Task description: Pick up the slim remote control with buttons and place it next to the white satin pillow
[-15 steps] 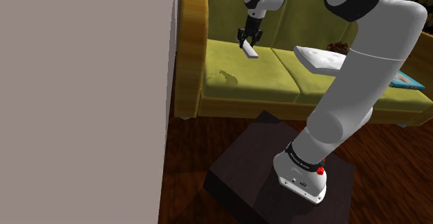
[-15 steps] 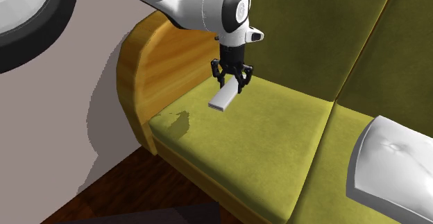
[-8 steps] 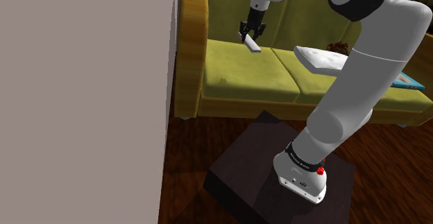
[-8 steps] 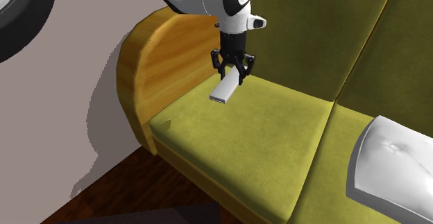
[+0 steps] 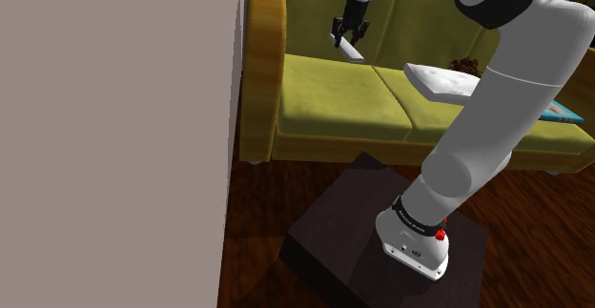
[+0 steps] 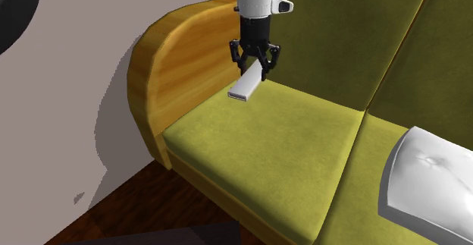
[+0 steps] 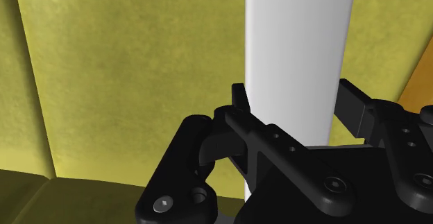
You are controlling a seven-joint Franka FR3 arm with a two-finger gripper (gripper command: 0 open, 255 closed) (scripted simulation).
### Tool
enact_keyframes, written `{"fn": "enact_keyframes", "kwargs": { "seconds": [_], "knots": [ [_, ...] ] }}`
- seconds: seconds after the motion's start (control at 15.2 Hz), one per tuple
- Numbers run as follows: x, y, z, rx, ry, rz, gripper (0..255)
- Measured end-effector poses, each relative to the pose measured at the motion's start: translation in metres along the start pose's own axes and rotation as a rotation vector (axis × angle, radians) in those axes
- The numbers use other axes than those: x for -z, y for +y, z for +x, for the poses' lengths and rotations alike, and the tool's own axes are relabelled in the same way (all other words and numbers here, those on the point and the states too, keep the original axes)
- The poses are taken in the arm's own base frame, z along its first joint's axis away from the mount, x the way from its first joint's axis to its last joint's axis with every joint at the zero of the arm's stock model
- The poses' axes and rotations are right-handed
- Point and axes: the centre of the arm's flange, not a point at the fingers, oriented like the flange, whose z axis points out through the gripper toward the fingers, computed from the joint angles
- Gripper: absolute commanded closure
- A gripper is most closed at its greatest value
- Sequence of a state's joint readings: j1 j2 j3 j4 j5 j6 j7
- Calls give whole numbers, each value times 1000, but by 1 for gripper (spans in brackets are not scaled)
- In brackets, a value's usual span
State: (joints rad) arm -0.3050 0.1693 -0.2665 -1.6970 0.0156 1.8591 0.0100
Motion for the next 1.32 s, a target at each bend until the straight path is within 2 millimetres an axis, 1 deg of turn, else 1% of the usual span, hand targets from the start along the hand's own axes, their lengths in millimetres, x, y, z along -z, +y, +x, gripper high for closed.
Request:
{"fn": "enact_keyframes", "kwargs": {
  "seconds": [0.33, 0.4, 0.53, 0.66, 0.79, 0.86, 0.99, 1.12, 1.32],
  "knots": [
    [25, 1, 2, 0, 0, 0, 255],
    [27, 8, 1, 0, 0, 0, 255],
    [29, 28, -2, -1, 0, 0, 255],
    [28, 56, -6, -1, -1, 0, 255],
    [30, 77, -9, -1, -1, 0, 255],
    [26, 90, -13, -1, -1, 0, 255],
    [27, 119, -17, -2, -1, 0, 255],
    [26, 142, -19, -2, 0, 0, 255],
    [28, 184, -25, -2, -1, 0, 255]
  ]
}}
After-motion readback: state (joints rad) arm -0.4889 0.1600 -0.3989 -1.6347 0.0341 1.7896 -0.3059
